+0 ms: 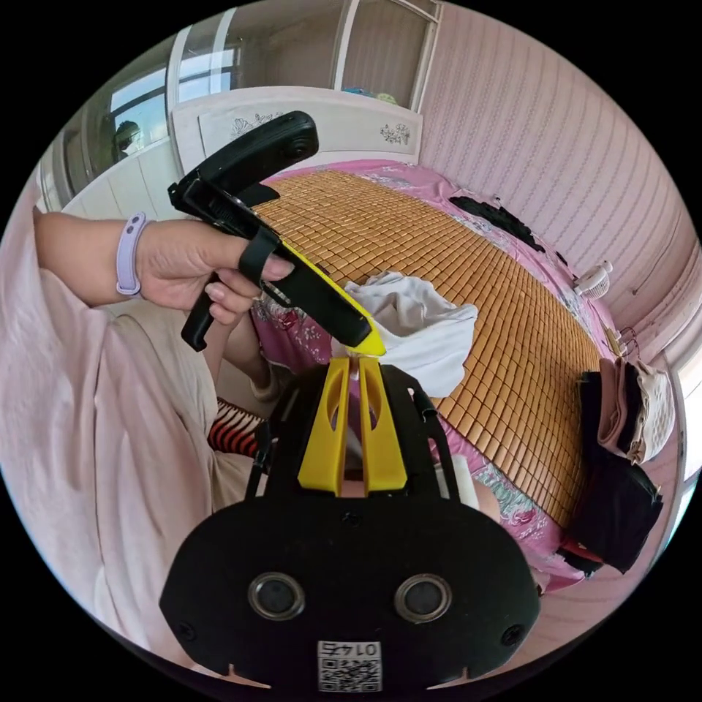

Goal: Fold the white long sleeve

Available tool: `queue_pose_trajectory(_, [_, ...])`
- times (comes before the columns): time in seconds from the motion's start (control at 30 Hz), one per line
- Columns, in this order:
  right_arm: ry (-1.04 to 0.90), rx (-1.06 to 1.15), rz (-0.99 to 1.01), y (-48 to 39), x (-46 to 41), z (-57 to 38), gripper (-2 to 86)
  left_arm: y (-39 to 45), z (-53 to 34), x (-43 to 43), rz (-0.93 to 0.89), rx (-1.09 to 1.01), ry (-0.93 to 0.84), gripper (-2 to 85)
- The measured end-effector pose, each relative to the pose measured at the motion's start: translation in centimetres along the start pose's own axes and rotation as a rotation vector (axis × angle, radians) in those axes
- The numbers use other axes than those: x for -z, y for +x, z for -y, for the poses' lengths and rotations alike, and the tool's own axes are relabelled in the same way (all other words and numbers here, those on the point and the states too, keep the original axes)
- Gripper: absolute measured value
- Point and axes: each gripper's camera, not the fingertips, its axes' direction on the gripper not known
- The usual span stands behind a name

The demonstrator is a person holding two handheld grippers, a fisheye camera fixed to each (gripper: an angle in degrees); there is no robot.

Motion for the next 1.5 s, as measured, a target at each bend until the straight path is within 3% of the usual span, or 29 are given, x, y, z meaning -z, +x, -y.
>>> queue_pose_trajectory(0.17, [0.071,-0.058,0.083,4.7,1.4,0.0,4.6,-0.6,-1.3,2.5,0.089,0.020,0.004,-0.5])
queue_pose_trajectory(0.37, [0.169,-0.300,0.188,18.3,0.6,3.4,7.5,-0.7,-4.3,6.9,0.107,0.016,-0.009,-0.8])
queue_pose_trajectory(0.73, [-0.105,-0.715,0.352,36.0,-18.0,15.7,13.3,-3.0,-8.3,14.5,0.163,0.194,0.062,-0.8])
queue_pose_trajectory(0.87, [-0.183,-0.767,0.401,38.8,-21.3,17.8,9.3,-3.6,-8.1,16.7,0.186,0.224,0.085,-0.8])
queue_pose_trajectory(0.9, [-0.201,-0.779,0.397,39.8,-21.3,18.3,4.6,-3.6,-8.0,17.0,0.189,0.227,0.085,-0.8])
queue_pose_trajectory(1.03, [-0.007,-0.757,0.614,42.7,-17.9,18.8,0.4,-3.5,-7.4,19.1,0.208,0.217,0.114,-0.8])
queue_pose_trajectory(1.2, [0.187,-0.713,0.619,45.5,-10.9,19.6,0.9,-2.0,-5.8,22.4,0.261,0.133,0.192,-0.8])
queue_pose_trajectory(1.33, [0.061,-0.701,0.448,43.9,-11.3,20.3,6.7,-0.7,-5.1,24.0,0.288,0.101,0.203,-0.8])
queue_pose_trajectory(1.5, [-0.052,-0.758,0.478,39.7,-17.7,20.8,10.6,0.2,-5.4,24.4,0.299,0.137,0.182,-0.8])
